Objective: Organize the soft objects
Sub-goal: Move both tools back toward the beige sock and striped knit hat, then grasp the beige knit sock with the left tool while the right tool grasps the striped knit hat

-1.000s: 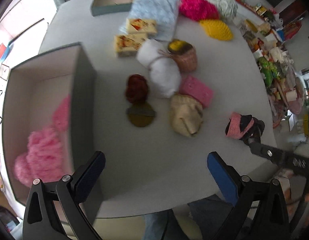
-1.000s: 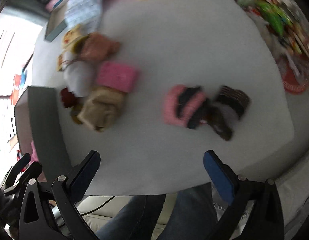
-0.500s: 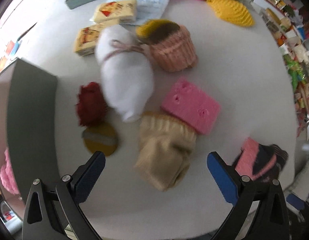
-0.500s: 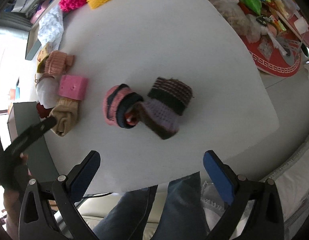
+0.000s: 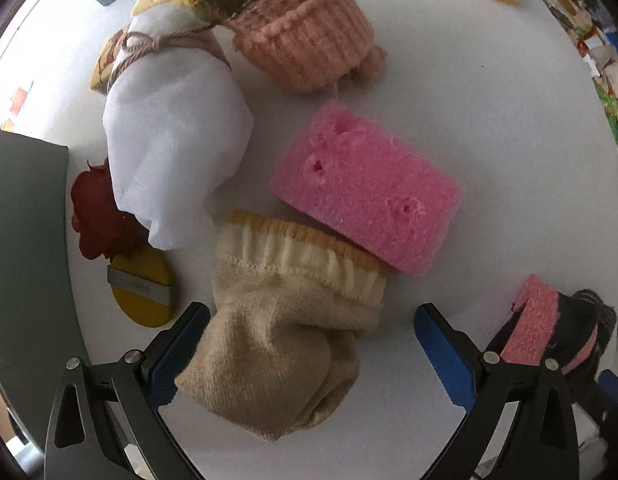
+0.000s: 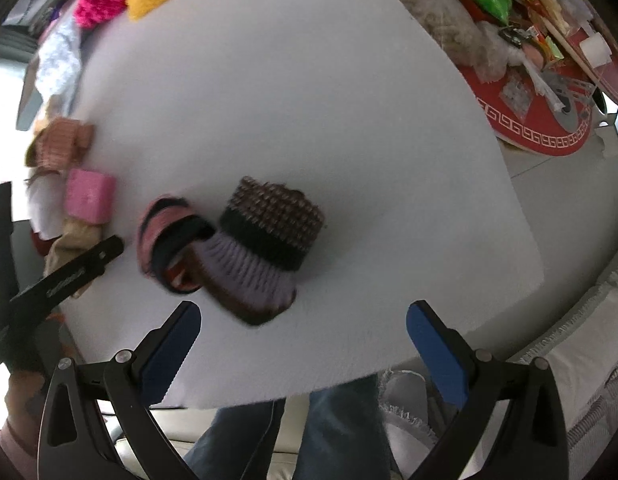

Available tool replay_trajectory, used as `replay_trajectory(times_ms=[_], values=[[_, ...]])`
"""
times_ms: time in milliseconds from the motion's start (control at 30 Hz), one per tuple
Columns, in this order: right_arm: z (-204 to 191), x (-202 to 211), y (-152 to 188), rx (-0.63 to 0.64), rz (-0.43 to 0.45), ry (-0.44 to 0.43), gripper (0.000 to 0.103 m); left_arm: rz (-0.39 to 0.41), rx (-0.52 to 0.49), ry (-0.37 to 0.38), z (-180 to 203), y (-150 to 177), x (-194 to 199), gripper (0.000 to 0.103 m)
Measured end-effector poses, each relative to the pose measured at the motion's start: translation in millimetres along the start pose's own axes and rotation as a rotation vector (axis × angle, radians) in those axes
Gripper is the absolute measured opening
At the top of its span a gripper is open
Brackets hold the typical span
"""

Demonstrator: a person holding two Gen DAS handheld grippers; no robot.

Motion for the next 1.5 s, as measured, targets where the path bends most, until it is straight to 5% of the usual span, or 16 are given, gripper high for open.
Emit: replay_trajectory(times_ms=[233, 600, 967, 1100, 1167, 1233, 1500], values=[[9.1, -14.6, -16.1, -0.210, -0.005, -0.144, 0.103, -0.011, 0.009, 0.037, -5.7, -0.8, 0.0, 0.103], [26.7, 19.0, -45.3, -0.325, 0.148, -0.157, 0.103, -0.013, 0.010, 0.033, -1.7, -7.8, -4.2, 0.103], [1.7, -20.7, -41.4, -0.391, -0.041, -0.313, 0.103, -0.029, 0.016, 0.036, -2.3, -11.5, -6.9, 0.101], [-7.9, -20.0, -44.6, -0.353, -0.041, -0.319, 0.087, 0.004, -0.035, 0.030, 4.9, -9.1, 3.2, 0.074], [-14.1, -18.6, -46.0, -0.336, -0.048, -0.330, 0.055, 0.012, -0.055, 0.030, 6.7, -8.0, 7.1, 0.056], [-17.8, -17.9, -46.0, -0.330, -0.056, -0.325, 0.047, 0.008, -0.073, 0.032, 6.2, -6.2, 9.2, 0.038], [-18.6, 4.9, -41.8, -0.211, 0.005, -0.238, 0.043, 0.001, -0.107, 0.050, -13.8, 14.4, 18.2, 0.038]])
Point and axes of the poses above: each gripper's, at about its wrist camera, not at the fingertips, and x roughly against the way its jaws point, z to its right, y to its underside, the point moved 7 cm from there along -x, roughly the way its jaws point, and after that the axes turned 6 degrees about -z, right-handed, at the moved point
